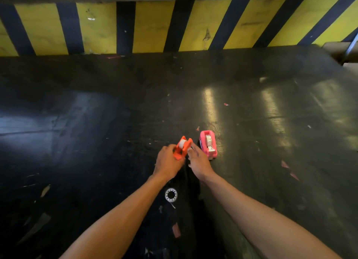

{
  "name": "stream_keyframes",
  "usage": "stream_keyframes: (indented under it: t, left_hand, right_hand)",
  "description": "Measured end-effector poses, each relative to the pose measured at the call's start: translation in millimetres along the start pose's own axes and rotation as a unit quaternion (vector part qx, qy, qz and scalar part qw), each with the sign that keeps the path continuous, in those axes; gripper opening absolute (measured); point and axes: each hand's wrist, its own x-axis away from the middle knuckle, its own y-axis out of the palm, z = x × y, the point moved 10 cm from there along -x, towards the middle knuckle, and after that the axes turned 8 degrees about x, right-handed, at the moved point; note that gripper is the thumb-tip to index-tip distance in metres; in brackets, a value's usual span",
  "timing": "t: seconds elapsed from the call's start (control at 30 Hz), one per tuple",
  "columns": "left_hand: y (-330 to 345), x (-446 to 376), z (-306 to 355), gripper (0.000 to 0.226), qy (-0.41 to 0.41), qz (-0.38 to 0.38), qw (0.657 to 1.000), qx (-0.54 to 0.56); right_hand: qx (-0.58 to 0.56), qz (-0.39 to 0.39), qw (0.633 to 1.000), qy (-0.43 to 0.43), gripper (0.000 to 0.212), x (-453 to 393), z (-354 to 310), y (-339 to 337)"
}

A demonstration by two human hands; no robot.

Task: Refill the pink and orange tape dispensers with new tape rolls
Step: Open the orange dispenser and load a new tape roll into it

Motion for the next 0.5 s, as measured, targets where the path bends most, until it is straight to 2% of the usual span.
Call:
stream_keyframes:
  t: [0.07, 0.17, 0.23, 0.3, 0.37, 0.5]
  left_hand:
    - [9, 18, 7, 0.041, 0.018, -0.03, 0.999, 0.019]
    - [21, 42, 15, 0.05, 0.051, -0.088, 0.991, 0.087]
    - [33, 60, 17, 0.046, 0.045, -0.156, 0.973, 0.163]
    - [36, 76, 20, 0.032, 0.01, -0.196, 0.953, 0.229]
    - [32, 87, 19, 0.021, -0.031, -0.181, 0.939, 0.291]
    - [28, 100, 8, 0.023, -0.09, -0.136, 0.92, 0.356]
  right_hand:
    - [-0.066, 0.029, 0.997, 0.008, 0.039, 7, 3, -9]
    - [-0.094, 0.068, 0.993, 0.009, 0.04, 21, 11, -27]
    - [-0.113, 0.088, 0.99, 0.002, 0.035, 34, 14, -41]
    - [-0.123, 0.078, 0.989, -0.007, 0.028, 47, 14, -52]
    - [-0.128, 0.036, 0.991, -0.014, 0.026, 61, 13, -54]
    - [-0.134, -0.037, 0.99, 0.01, 0.032, 92, 18, -44]
